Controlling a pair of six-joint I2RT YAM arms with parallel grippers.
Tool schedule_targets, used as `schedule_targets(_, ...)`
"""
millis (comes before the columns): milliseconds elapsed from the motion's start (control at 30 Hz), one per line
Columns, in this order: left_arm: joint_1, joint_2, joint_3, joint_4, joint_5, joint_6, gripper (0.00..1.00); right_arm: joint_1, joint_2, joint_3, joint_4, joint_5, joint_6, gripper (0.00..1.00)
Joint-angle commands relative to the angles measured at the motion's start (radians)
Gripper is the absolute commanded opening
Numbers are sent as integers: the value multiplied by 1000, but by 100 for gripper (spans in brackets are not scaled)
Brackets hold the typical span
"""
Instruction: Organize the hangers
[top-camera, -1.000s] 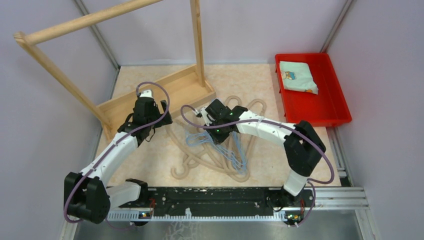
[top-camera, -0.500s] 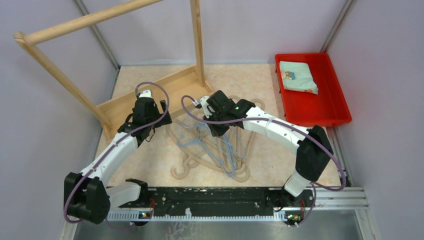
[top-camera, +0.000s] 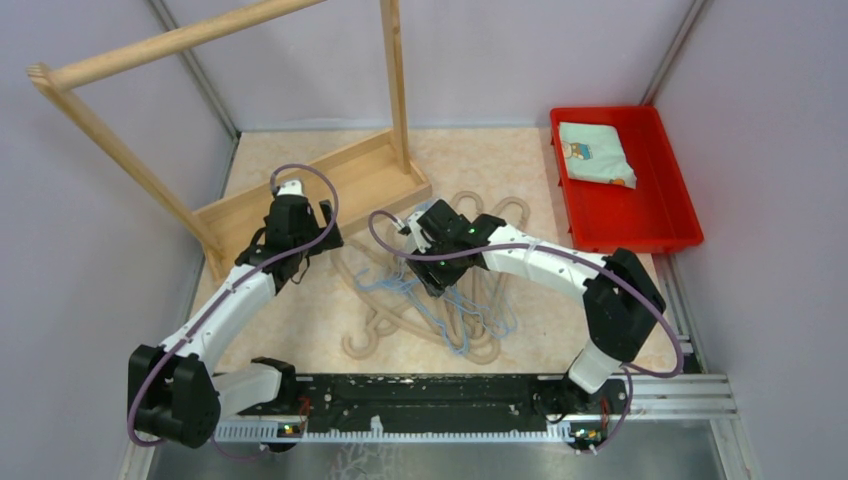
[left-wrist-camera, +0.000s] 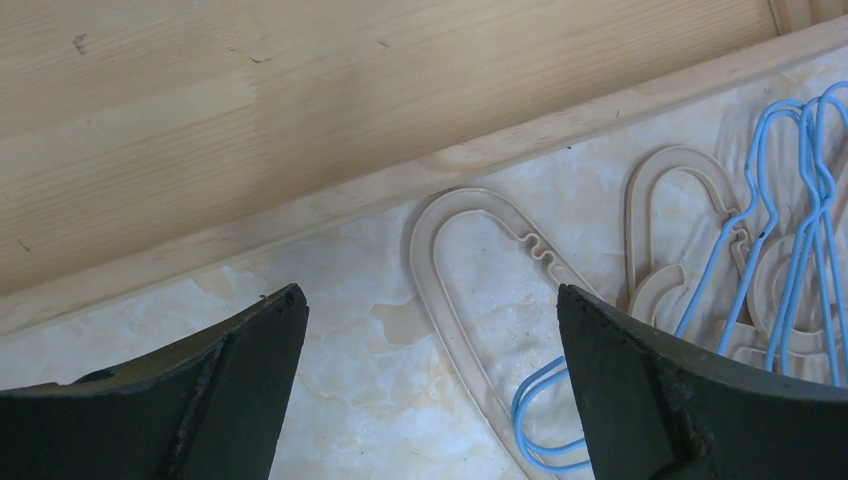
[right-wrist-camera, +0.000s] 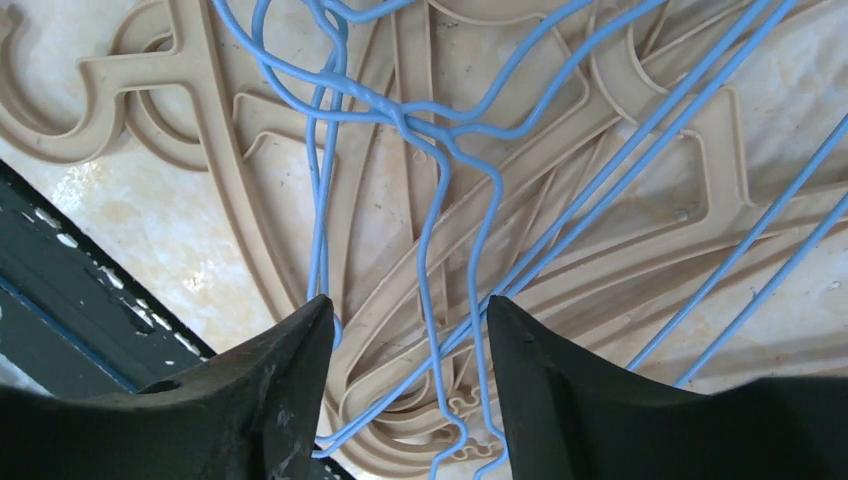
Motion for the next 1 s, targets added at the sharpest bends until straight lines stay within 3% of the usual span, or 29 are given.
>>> schedule_targets(0,3,-19,-19,13,-17,-7,100,4,-17,65,49,24,1,60)
schedule_targets(433,4,5,-12,24,-30,19,100,-12,175,123,118,-5,23,55)
schedule_targets(967,5,14,-28,28,-32,26,100,-59,195,41,161,19,45,50)
